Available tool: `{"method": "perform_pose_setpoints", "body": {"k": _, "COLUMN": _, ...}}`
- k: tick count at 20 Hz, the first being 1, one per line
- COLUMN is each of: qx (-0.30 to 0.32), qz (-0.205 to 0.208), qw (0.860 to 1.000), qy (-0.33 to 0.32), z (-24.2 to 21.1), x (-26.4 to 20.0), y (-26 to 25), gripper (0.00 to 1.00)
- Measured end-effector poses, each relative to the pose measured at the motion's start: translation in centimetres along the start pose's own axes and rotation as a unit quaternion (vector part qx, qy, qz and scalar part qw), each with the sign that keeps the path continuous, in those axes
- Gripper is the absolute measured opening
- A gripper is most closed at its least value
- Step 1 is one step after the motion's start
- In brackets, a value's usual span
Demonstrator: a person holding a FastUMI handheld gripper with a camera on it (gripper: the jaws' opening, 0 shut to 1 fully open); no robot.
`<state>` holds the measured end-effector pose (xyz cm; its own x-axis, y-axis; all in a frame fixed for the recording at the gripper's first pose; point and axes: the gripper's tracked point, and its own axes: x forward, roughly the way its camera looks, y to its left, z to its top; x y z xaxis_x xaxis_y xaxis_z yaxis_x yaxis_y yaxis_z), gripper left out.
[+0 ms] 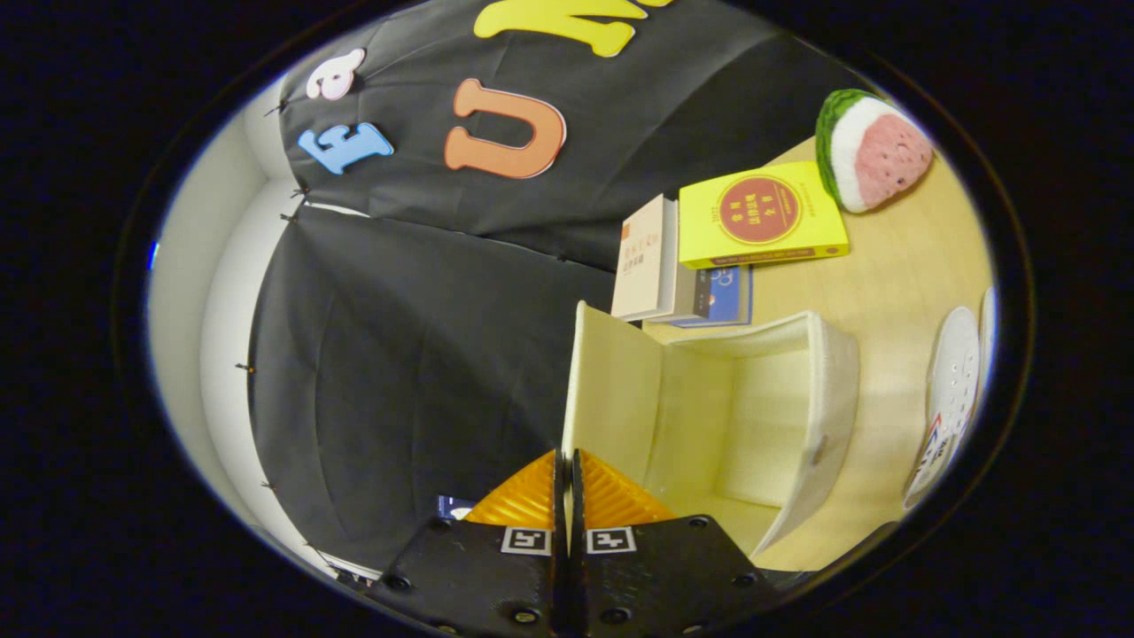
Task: Open the storage box then place both shoes into the box .Put the left shoe in first, then the right shoe, with the right side of both shoes facing outward in a uniform manner.
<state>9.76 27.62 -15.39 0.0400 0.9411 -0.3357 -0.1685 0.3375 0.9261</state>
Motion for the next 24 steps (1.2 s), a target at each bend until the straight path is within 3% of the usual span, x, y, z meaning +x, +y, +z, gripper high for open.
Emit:
{"method": "perform_pose_setpoints", "body": {"k": 11, "qx": -0.026, "qz": 0.004, "qw": 0.999, "qy": 0.032, "z": -2.0, "x": 11.4, "y": 6.0, "gripper": 0.05}}
{"method": "perform_pose_setpoints", "body": {"k": 13, "qx": -0.021, "qz": 0.008, "qw": 0.999, "qy": 0.041, "z": -2.4, "x": 12.2, "y": 7.1, "gripper": 0.14}}
{"method": "perform_pose_setpoints", "body": {"k": 14, "qx": -0.019, "qz": 0.005, "qw": 0.998, "qy": 0.051, "z": -2.7, "x": 12.6, "y": 7.2, "gripper": 0.43}}
{"method": "perform_pose_setpoints", "body": {"k": 18, "qx": -0.027, "qz": -0.029, "qw": 0.997, "qy": 0.067, "z": -3.6, "x": 13.2, "y": 6.3, "gripper": 0.72}}
{"method": "perform_pose_setpoints", "body": {"k": 20, "qx": -0.018, "qz": -0.030, "qw": 0.996, "qy": 0.076, "z": -4.2, "x": 12.5, "y": 6.2, "gripper": 0.72}}
{"method": "perform_pose_setpoints", "body": {"k": 23, "qx": -0.034, "qz": -0.094, "qw": 0.993, "qy": 0.070, "z": -3.9, "x": 10.1, "y": 2.3, "gripper": 0.82}}
{"method": "perform_pose_setpoints", "body": {"k": 24, "qx": -0.040, "qz": -0.112, "qw": 0.991, "qy": 0.067, "z": -3.7, "x": 9.1, "y": 1.1, "gripper": 0.92}}
